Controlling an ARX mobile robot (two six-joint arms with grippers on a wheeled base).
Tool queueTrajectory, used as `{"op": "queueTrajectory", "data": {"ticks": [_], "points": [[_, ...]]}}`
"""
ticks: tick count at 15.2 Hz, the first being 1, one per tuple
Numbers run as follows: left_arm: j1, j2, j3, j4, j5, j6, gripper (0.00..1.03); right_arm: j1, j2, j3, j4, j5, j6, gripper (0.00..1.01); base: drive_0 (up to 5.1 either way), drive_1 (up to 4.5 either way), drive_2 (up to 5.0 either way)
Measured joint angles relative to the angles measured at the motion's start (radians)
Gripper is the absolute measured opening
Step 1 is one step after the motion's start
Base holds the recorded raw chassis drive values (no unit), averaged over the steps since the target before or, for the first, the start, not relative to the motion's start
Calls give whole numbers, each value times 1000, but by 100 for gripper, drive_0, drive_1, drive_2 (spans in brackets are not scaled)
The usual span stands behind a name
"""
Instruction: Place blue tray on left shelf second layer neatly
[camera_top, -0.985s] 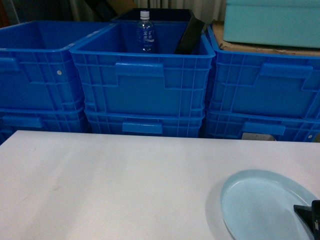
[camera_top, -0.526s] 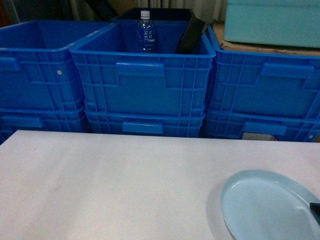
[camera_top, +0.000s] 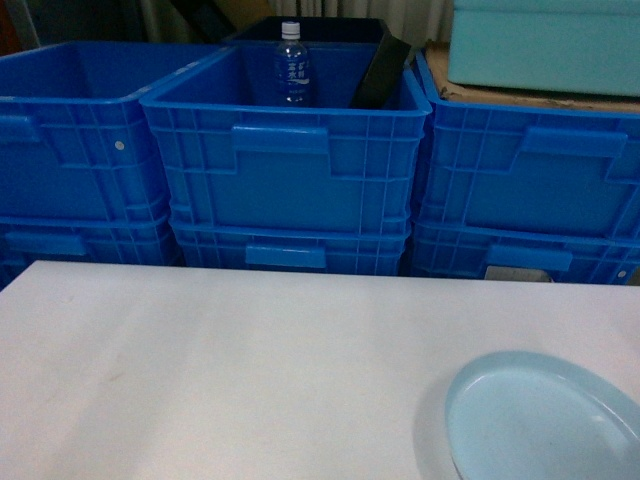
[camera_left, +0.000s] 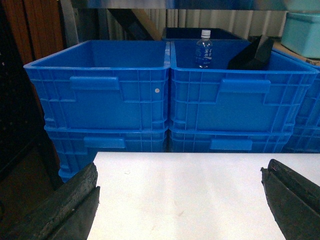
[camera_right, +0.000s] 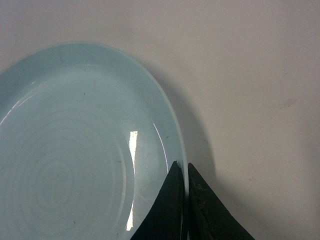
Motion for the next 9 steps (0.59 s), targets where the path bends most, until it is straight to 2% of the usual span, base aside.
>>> {"op": "queueTrajectory", "data": {"ticks": [6, 7, 9], "points": [[0, 0, 0, 0, 0, 0, 98, 27, -9, -5, 18, 40, -18, 2, 0, 0, 0], [0, 0, 0, 0, 0, 0, 98, 41, -15, -15, 45, 54, -36, 2, 0, 0, 0], [0, 0, 0, 0, 0, 0, 98, 75, -67, -67, 120, 76, -94, 2, 0, 0, 0]]}}
